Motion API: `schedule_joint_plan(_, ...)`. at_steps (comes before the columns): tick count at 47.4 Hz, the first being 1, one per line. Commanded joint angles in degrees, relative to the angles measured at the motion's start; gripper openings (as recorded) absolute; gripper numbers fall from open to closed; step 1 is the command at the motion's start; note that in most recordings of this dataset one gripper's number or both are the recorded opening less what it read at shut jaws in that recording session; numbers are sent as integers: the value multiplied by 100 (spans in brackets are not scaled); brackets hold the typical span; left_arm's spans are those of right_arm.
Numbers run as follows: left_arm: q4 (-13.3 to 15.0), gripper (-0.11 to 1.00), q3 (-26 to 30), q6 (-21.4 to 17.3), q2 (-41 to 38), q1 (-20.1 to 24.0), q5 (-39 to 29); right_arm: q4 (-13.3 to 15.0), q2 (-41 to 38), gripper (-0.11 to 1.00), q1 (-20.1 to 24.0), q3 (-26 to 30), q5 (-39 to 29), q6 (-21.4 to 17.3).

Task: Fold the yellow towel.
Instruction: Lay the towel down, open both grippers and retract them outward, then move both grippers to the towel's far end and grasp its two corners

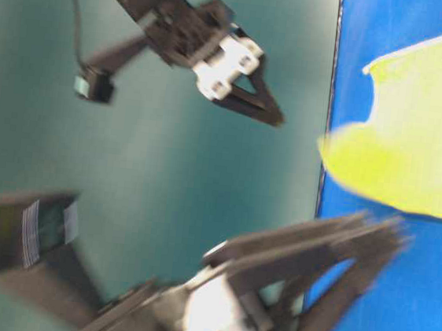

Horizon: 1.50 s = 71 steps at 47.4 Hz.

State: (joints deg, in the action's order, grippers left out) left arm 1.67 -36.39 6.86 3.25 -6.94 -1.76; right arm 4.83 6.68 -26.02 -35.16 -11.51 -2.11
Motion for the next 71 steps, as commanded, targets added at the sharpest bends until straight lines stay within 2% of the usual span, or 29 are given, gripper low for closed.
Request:
schedule_joint_plan(1, -18, 68, -185, -53, 562, 149, 44, -9, 519, 60, 9, -88, 53, -9)
schedule_joint_plan(9, -18, 68, -694, -272, 1178, 448, 272, -26, 1257, 60, 9, -580, 88, -18)
schedule_joint_plan(16, -18, 68, -1116, -360, 1573, 738, 703, -193, 1898, 60, 35, -1169, 281, -18)
schedule_joint_plan(28, -18, 68, -1793, -826, 2057, 1195, 1811, -554, 3041, 60, 193, -2408, 1143, -18)
schedule_joint_plan(35, -18, 68, -1986, -888, 2074, 1336, 2188, -668, 3366, 60, 237, -2874, 1477, -18)
schedule_joint_plan(62, -18, 68, -1828, -896, 1890, 1389, 2259, -721, 3410, 59, 246, -2909, 1529, -9)
schedule_joint_plan(71, -18, 68, -1459, -932, 1336, 1802, 2303, -677, 3120, 58, 158, -2751, 1802, 62)
